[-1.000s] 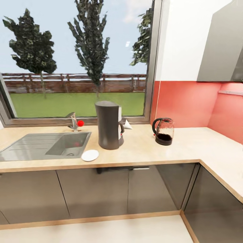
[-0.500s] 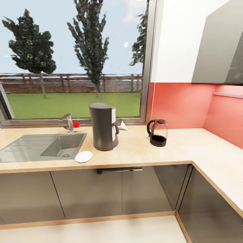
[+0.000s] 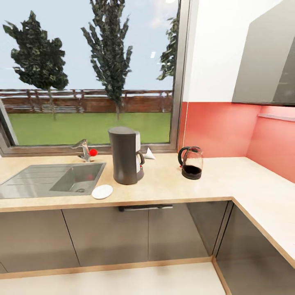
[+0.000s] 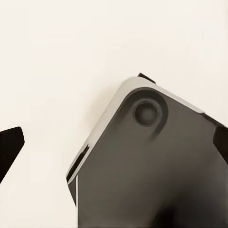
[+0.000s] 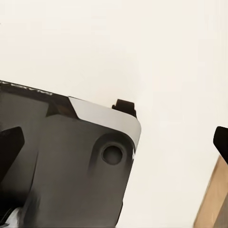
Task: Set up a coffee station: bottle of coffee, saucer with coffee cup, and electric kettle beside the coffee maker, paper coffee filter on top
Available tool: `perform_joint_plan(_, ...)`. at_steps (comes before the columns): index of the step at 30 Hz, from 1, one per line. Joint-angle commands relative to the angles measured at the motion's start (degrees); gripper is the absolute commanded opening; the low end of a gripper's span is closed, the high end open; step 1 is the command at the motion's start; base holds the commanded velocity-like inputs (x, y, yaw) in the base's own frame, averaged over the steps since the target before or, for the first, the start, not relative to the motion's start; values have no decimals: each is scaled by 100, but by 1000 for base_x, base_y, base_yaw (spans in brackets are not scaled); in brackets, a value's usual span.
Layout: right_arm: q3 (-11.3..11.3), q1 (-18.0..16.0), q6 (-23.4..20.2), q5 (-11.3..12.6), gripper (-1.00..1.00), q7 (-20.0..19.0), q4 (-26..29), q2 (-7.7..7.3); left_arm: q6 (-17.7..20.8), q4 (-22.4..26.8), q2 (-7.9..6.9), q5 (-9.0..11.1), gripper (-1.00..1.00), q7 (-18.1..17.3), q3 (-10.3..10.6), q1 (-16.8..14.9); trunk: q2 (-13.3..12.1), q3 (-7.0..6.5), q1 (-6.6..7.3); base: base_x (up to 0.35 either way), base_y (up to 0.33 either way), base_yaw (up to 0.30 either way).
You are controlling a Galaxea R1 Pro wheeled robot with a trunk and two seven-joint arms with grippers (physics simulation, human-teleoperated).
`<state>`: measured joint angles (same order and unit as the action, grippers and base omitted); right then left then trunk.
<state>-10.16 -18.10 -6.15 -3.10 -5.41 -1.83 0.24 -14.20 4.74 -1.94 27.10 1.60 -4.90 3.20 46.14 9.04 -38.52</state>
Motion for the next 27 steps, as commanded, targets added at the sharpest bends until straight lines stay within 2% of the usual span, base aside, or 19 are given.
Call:
perform_joint_plan(1, -22, -9, -8, -32, 100, -13, -10, -4, -9, 11, 8, -66, 100, 15, -33, 5, -36, -12, 22, 0, 0, 0)
perform_joint_plan(17, -22, -9, 50, -33, 100, -13, -10, -2, -21, 16, 11, -126, 100, 10, -18, 5, -678, -299, 373, 0, 0, 0)
perform_joint_plan(22, 4, -9, -33, -7, 100, -55, -6, -16, 1, 21, -15, -130, 100, -11, -21, 5, -678, -299, 373, 0, -139, 0)
perform_joint_plan(26, 7, -15, -44, -40, 100, -310, 192, 76, -184, 11, -15, -115, 100, 19, -1, 5, -678, -299, 373, 0, -134, 0)
perform_joint_plan(27, -5, -16, -107, -69, 100, -389, 361, 140, -276, -2, -16, -108, 100, 37, 1, 5, -678, -299, 373, 0, -47, 0)
